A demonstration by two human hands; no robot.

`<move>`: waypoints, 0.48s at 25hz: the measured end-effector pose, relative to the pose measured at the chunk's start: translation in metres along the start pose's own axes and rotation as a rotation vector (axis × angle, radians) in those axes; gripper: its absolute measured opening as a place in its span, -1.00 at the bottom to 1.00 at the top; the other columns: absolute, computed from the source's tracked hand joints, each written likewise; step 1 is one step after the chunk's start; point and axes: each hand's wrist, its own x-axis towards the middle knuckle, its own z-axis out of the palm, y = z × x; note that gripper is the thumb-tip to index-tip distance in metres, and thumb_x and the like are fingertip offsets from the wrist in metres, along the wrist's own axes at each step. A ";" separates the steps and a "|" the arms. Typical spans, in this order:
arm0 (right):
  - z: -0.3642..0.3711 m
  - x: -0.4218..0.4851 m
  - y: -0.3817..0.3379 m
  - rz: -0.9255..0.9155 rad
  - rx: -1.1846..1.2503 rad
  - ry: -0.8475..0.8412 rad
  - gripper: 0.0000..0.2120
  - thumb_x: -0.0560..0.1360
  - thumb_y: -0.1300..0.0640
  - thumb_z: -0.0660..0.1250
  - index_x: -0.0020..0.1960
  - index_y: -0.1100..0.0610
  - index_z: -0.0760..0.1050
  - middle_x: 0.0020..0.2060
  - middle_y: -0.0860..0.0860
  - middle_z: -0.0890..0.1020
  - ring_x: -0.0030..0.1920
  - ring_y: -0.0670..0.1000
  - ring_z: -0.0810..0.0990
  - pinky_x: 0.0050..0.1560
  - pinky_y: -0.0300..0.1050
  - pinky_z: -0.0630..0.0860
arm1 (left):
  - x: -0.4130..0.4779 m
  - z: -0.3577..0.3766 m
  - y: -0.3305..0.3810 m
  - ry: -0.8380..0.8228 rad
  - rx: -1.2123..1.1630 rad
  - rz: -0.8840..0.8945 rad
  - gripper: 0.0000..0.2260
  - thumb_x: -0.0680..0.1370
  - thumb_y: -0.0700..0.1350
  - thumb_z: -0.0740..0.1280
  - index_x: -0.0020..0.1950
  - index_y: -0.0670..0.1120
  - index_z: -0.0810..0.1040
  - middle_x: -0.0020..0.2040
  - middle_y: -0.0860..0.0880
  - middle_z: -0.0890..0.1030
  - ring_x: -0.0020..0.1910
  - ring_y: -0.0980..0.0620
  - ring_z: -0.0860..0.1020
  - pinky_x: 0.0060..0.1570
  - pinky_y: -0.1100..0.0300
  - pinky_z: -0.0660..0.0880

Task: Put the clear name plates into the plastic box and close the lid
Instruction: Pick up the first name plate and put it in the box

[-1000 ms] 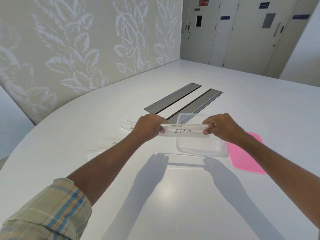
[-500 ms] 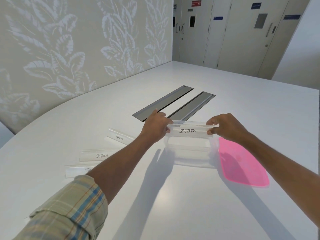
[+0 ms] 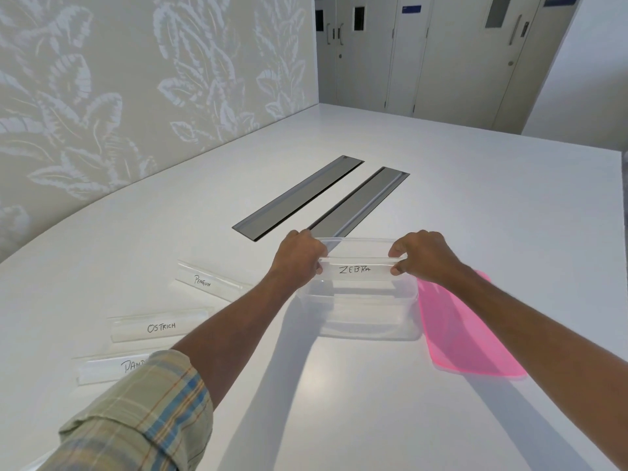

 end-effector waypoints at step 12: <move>0.026 0.020 -0.013 0.050 -0.253 -0.055 -0.70 0.32 -0.03 0.62 0.03 -0.06 0.71 -0.13 -0.11 0.74 0.20 0.01 0.62 0.56 0.31 -0.20 | 0.023 0.011 0.010 -0.185 0.374 0.131 -0.80 0.52 -0.03 0.48 0.14 0.05 0.70 -0.06 0.03 0.68 0.12 -0.01 0.55 0.23 0.05 0.27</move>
